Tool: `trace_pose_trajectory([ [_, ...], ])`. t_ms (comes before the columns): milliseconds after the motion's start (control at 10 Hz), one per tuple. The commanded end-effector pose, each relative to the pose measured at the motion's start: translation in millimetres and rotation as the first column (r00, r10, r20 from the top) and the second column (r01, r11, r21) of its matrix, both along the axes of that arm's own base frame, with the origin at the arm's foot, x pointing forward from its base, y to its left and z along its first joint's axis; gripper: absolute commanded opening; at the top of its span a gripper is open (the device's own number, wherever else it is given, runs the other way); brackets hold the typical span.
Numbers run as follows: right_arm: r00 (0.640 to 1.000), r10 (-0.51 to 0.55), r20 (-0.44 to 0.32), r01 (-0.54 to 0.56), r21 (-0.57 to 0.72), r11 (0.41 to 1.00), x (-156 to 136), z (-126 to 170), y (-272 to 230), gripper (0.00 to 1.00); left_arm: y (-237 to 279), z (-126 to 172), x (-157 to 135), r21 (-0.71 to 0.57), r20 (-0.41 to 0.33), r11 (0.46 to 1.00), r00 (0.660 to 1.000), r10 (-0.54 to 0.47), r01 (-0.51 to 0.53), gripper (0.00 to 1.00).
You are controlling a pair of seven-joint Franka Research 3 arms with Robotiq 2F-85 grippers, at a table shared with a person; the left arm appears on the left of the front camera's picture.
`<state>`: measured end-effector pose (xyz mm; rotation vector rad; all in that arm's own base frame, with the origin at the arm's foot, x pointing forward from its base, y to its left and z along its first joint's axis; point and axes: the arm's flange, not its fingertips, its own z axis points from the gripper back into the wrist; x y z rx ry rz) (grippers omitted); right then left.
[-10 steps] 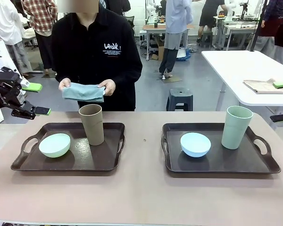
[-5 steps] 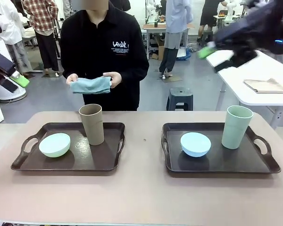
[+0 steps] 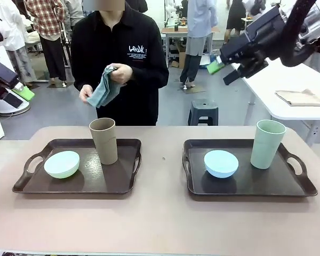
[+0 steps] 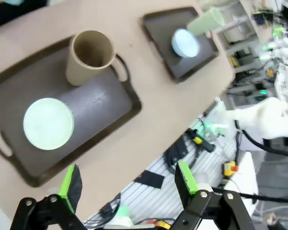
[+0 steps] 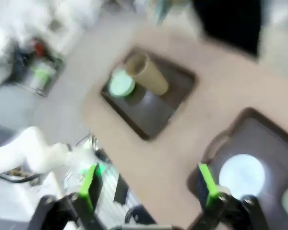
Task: Set up a tray with a mat and arrange the tableware.
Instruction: Pick up the Picnic Bowl and Reusable plastic cup from the Handle tray in front of the human's position and hold them in the air.
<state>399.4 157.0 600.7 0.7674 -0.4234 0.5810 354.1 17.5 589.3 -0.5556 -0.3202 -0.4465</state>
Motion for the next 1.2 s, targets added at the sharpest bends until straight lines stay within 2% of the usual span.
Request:
trace_pose_trajectory([
  [0, 0.924, 0.342, 0.173, -0.324, -0.126, 0.938, 36.0, 4.8, 7.8, 1.0, -4.1, 11.0, 24.8, 0.159, -0.017, 0.98, 0.992, 0.123, -0.119, 1.0],
  [100, 0.863, 0.446, 0.237, -0.412, -0.181, 0.893, 75.0, -0.2, 40.8, 1.0, -12.2, 14.5, 39.9, 0.165, -0.021, 0.981, 0.994, 0.111, -0.106, 1.0],
  [200, 0.872, 0.419, 0.252, -0.369, -0.222, 0.902, 116.6, -16.5, 64.8, 1.0, -20.1, 17.7, 55.3, 0.211, -0.047, 0.971, 0.991, 0.129, -0.116, 1.0],
  [300, 0.854, 0.431, 0.291, -0.37, -0.242, 0.897, 149.6, -35.7, 92.5, 1.0, -21.7, 16.5, 65.6, 0.253, -0.033, 0.955, 0.985, 0.168, -0.154, 1.0],
  [400, 0.835, 0.444, 0.326, -0.381, -0.241, 0.893, 169.4, -59.8, 125.5, 1.0, -21.9, 13.9, 74.7, 0.271, -0.04, 0.944, 0.978, 0.206, -0.188, 1.0],
  [500, 0.814, 0.478, 0.33, -0.429, -0.213, 0.878, 171.9, -87.8, 157.9, 1.0, -22.3, 8.5, 78.4, 0.285, -0.042, 0.938, 0.975, 0.218, -0.198, 1.0],
  [600, 0.784, 0.533, 0.317, -0.508, -0.165, 0.845, 165.7, -103.4, 172.5, 1.0, -19.0, 7.4, 81.4, 0.279, -0.034, 0.942, 0.978, 0.204, -0.187, 1.0],
  [700, 0.836, 0.458, 0.303, -0.399, -0.238, 0.886, 162.6, -80.0, 136.9, 1.0, -22.4, 6.6, 75.0, 0.257, -0.035, 0.952, 0.982, 0.183, -0.168, 1.0],
  [1000, 0.836, 0.458, 0.303, -0.399, -0.238, 0.886, 162.6, -80.0, 136.9, 1.0, -22.4, 6.6, 75.0, 0.257, -0.035, 0.952, 0.982, 0.183, -0.168, 1.0],
  [1100, 0.824, 0.466, 0.322, -0.414, -0.22, 0.883, 172.5, -85.7, 149.4, 1.0, -20.6, 5.1, 79.4, 0.264, -0.037, 0.949, 0.982, 0.187, -0.17, 1.0],
])
